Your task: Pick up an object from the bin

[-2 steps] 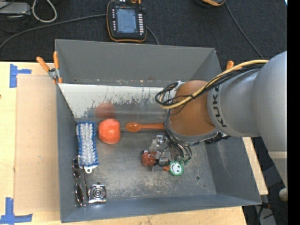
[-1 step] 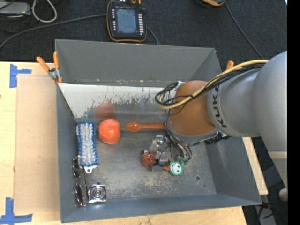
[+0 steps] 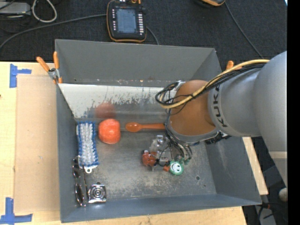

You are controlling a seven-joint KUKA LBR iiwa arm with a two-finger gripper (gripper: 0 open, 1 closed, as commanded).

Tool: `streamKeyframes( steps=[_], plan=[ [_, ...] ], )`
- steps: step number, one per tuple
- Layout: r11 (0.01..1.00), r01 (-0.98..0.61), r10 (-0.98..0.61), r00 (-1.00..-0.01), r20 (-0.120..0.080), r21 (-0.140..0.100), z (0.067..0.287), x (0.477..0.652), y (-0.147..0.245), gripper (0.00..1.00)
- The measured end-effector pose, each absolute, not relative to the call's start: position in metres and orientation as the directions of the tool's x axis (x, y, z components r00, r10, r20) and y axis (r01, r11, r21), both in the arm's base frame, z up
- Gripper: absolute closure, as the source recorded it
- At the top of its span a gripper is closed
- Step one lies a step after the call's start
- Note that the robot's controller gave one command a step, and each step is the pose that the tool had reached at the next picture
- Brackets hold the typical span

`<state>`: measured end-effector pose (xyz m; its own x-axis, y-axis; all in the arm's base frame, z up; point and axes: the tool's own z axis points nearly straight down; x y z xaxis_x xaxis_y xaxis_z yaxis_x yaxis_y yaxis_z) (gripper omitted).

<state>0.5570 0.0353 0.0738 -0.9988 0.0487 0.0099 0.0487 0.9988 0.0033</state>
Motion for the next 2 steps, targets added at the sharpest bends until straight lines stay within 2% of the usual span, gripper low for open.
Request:
streamKeyframes(
  steps=[1, 2],
  plan=[
    [0.999, 0.049, 0.049, -0.999, 0.015, 0.003, 0.085, 0.555, 0.035, 1.00],
    [0.999, 0.049, 0.049, -0.999, 0.010, 0.004, 0.104, 0.557, 0.035, 1.00]
  ],
)
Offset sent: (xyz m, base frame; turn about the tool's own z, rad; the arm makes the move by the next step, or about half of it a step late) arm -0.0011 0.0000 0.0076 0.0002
